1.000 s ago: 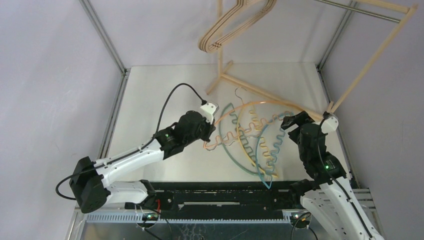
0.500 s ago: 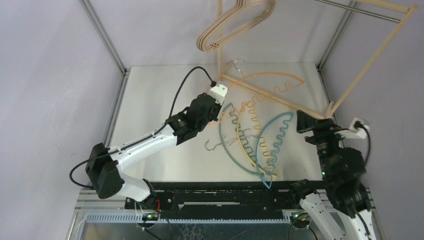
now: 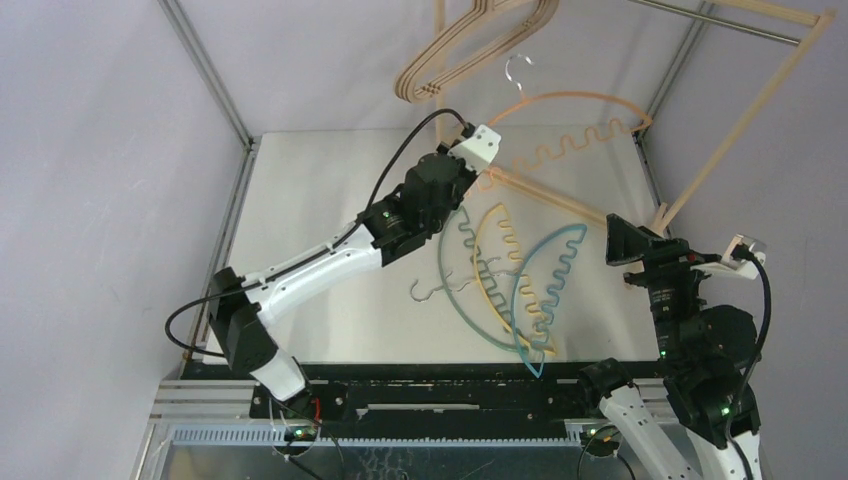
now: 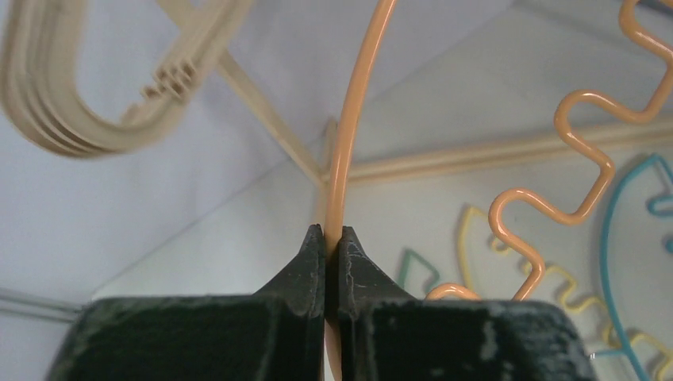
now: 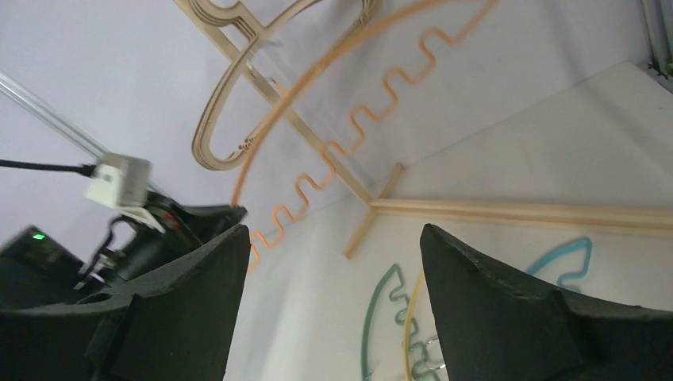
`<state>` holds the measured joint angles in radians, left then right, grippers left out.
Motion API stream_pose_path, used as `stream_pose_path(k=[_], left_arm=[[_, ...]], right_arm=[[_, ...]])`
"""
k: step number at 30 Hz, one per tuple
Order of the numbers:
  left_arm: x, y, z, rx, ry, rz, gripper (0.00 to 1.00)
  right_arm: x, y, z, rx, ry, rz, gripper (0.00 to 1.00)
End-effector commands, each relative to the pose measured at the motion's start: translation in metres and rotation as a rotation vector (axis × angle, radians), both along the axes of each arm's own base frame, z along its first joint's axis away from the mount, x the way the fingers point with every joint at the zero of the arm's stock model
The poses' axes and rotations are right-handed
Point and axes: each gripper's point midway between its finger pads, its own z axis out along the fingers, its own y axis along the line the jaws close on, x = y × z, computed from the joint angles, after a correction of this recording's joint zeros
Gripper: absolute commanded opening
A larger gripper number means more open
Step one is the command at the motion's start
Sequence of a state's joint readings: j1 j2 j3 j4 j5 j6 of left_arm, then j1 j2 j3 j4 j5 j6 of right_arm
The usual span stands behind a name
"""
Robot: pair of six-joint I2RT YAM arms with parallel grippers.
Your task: Organize the hangers
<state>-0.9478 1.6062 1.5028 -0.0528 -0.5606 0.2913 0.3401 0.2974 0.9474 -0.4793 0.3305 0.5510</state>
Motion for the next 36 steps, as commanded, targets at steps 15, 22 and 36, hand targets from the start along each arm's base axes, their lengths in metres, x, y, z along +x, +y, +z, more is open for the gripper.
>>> stream_pose_path(k=[15, 22, 36], left_arm=[[0.042, -0.056, 0.134, -0.246, -0.322, -0.011, 0.0], [0.049, -0.063, 0.138, -0.239, -0.348, 0.002, 0.0], [0.034, -0.04, 0.166, -0.301, -0.436, 0.021, 0.0]], right_arm=[[0.017, -0.007, -0.001, -0.077, 0.025, -0.066, 0.88], [0.021, -0.01, -0.002, -0.109, 0.031, -0.089, 0.89], [0.03, -0.006, -0.01, -0.115, 0.052, -0.086, 0.89]])
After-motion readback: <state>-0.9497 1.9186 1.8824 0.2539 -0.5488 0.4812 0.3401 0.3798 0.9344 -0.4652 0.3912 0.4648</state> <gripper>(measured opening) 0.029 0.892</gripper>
